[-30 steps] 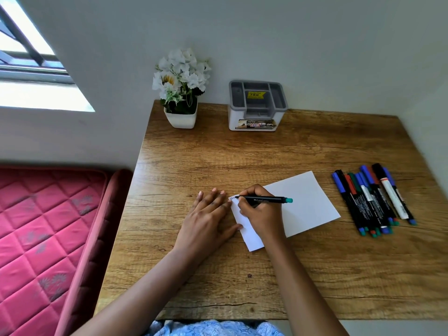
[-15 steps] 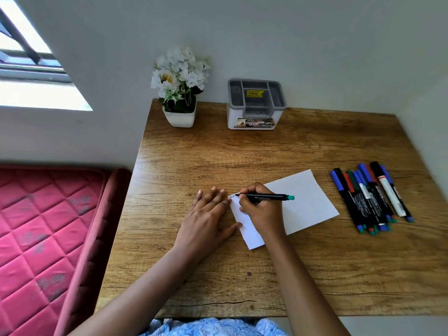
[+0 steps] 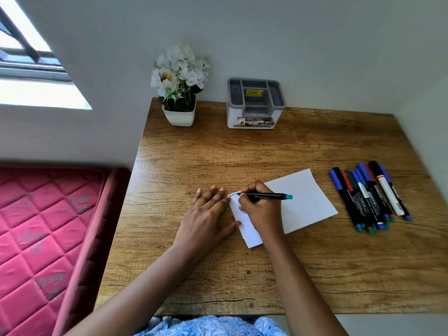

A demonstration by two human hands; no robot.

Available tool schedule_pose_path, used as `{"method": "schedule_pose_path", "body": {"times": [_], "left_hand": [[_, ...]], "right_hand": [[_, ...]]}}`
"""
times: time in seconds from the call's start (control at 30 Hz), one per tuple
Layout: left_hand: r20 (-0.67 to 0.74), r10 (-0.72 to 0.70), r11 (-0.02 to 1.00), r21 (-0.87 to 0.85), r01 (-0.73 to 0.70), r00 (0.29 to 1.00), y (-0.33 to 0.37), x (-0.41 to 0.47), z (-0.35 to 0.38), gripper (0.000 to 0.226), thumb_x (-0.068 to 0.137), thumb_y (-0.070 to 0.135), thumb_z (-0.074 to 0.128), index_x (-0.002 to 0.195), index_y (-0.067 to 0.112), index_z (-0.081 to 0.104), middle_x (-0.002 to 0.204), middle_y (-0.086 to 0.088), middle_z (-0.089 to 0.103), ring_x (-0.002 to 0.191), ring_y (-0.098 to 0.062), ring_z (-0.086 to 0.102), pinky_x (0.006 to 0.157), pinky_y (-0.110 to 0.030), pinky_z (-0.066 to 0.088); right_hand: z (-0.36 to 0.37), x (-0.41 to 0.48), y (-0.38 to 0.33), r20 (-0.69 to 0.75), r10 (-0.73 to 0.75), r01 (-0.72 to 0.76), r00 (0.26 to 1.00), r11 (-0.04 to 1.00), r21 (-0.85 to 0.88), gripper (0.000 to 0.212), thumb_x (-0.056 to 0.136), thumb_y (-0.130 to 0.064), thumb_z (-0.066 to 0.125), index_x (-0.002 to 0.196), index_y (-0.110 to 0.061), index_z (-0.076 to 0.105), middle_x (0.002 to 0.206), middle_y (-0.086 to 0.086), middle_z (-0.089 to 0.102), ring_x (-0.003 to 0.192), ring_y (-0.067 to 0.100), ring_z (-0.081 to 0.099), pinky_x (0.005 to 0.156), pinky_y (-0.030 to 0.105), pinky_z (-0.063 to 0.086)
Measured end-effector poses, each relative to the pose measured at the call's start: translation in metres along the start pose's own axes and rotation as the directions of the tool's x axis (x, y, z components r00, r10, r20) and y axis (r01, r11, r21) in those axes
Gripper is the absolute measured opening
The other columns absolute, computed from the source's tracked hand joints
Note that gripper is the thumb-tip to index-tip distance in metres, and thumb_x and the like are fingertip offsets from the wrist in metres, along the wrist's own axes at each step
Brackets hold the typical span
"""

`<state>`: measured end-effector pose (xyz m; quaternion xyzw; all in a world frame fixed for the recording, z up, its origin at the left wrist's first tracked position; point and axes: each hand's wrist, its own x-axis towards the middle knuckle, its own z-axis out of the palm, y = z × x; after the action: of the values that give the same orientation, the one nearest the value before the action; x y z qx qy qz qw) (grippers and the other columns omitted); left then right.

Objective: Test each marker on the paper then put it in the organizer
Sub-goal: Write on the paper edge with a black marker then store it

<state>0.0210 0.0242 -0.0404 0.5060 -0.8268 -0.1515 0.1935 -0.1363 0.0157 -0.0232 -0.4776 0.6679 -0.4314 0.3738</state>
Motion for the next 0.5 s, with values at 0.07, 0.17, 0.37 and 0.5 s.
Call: {"method": "schedule_pose_path", "body": {"times": [0.07, 0.17, 0.37, 0.5], "left_hand": [[0.008, 0.001, 1.0, 0.0, -0.001, 1.0, 0.0, 0.0, -0.001, 0.069, 0.083, 0.062, 0.047, 0.125, 0.009, 0.061, 0.136, -0.007, 0.055, 0.134, -0.022, 0.04, 0.115, -0.033, 0.012], [0.008, 0.003, 1.0, 0.011, -0.003, 1.0, -0.001, 0.0, 0.0, 0.069, 0.083, 0.063, 0.046, 0.126, 0.01, 0.061, 0.136, -0.007, 0.054, 0.135, -0.022, 0.039, 0.115, -0.032, 0.011], [0.011, 0.007, 1.0, 0.016, -0.007, 1.0, -0.002, 0.0, -0.001, 0.069, 0.082, 0.063, 0.047, 0.125, 0.01, 0.061, 0.136, -0.006, 0.054, 0.134, -0.022, 0.04, 0.115, -0.031, 0.01], [0.011, 0.013, 1.0, 0.006, -0.013, 1.0, -0.003, 0.001, -0.001, 0.071, 0.081, 0.065, 0.047, 0.126, 0.012, 0.06, 0.138, -0.004, 0.053, 0.136, -0.02, 0.038, 0.116, -0.034, 0.013]], "right_hand": [[0.0, 0.0, -0.001, 0.006, 0.002, -0.002, 1.0, 1.0, 0.002, 0.011, 0.078, -0.005, 0.065, 0.077, -0.015, 0.062, 0.073, -0.01, 0.065, 0.074, 0.013, 0.065, 0.068, 0.049, 0.058], [-0.001, 0.0, -0.002, 0.012, 0.001, -0.001, 1.0, 1.0, 0.005, 0.008, 0.078, -0.003, 0.065, 0.078, -0.011, 0.063, 0.073, -0.008, 0.065, 0.072, 0.011, 0.065, 0.068, 0.049, 0.058], [-0.001, 0.0, -0.002, -0.01, 0.004, -0.004, 1.0, 1.0, 0.0, 0.007, 0.079, -0.003, 0.066, 0.078, -0.009, 0.062, 0.074, -0.005, 0.065, 0.072, 0.012, 0.065, 0.064, 0.038, 0.06], [-0.011, 0.004, -0.011, -0.017, 0.149, -0.14, 0.989, 0.957, 0.253, 0.004, 0.084, 0.001, 0.063, 0.084, -0.003, 0.063, 0.078, 0.004, 0.065, 0.072, 0.011, 0.065, 0.057, 0.02, 0.056]]}}
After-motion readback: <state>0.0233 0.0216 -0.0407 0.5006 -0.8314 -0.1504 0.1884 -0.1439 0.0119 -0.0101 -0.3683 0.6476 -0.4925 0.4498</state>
